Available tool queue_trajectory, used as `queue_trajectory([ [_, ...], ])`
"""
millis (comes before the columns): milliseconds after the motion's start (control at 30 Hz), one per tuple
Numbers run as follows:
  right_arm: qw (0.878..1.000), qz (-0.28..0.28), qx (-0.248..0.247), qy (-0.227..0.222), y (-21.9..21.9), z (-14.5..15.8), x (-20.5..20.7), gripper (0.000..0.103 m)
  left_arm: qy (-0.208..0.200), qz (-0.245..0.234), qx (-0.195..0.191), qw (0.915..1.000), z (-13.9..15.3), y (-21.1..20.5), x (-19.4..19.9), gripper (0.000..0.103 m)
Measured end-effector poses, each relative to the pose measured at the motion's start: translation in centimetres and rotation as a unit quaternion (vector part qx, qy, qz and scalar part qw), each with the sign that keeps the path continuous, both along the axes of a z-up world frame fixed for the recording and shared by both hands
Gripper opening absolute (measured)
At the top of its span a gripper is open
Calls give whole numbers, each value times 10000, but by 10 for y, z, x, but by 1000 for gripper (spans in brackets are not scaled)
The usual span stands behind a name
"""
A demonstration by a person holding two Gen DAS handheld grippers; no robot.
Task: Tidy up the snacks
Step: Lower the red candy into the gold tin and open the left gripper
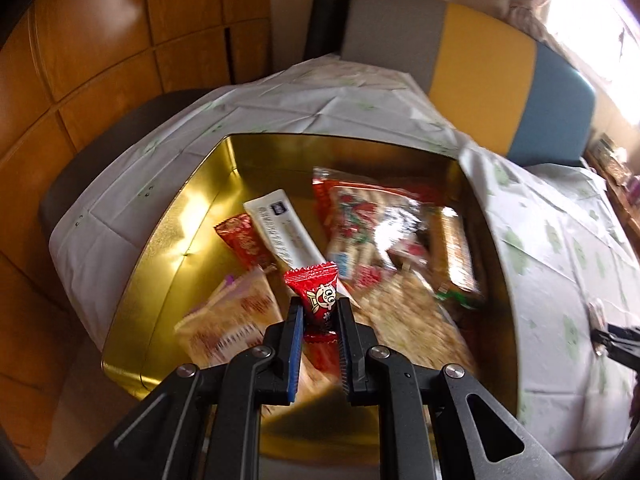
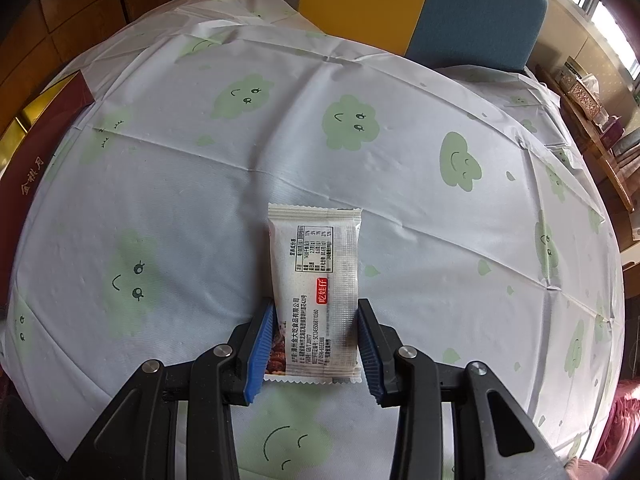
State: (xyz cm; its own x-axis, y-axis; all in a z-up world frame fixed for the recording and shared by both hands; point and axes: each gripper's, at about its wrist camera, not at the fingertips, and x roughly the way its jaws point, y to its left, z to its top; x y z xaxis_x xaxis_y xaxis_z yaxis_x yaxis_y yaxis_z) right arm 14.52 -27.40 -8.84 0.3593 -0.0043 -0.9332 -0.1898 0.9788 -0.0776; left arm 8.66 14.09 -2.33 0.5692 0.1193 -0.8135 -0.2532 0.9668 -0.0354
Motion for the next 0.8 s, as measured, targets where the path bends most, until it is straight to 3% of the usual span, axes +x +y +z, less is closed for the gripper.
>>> queue_trajectory([
  [433, 10000, -2, 7, 6, -1, 0, 1, 39, 218, 173, 194, 9994, -23, 5, 28, 20],
  [800, 10000, -4, 1, 3, -2, 0, 1, 39, 40, 378, 121, 9992, -13, 18, 5, 53],
])
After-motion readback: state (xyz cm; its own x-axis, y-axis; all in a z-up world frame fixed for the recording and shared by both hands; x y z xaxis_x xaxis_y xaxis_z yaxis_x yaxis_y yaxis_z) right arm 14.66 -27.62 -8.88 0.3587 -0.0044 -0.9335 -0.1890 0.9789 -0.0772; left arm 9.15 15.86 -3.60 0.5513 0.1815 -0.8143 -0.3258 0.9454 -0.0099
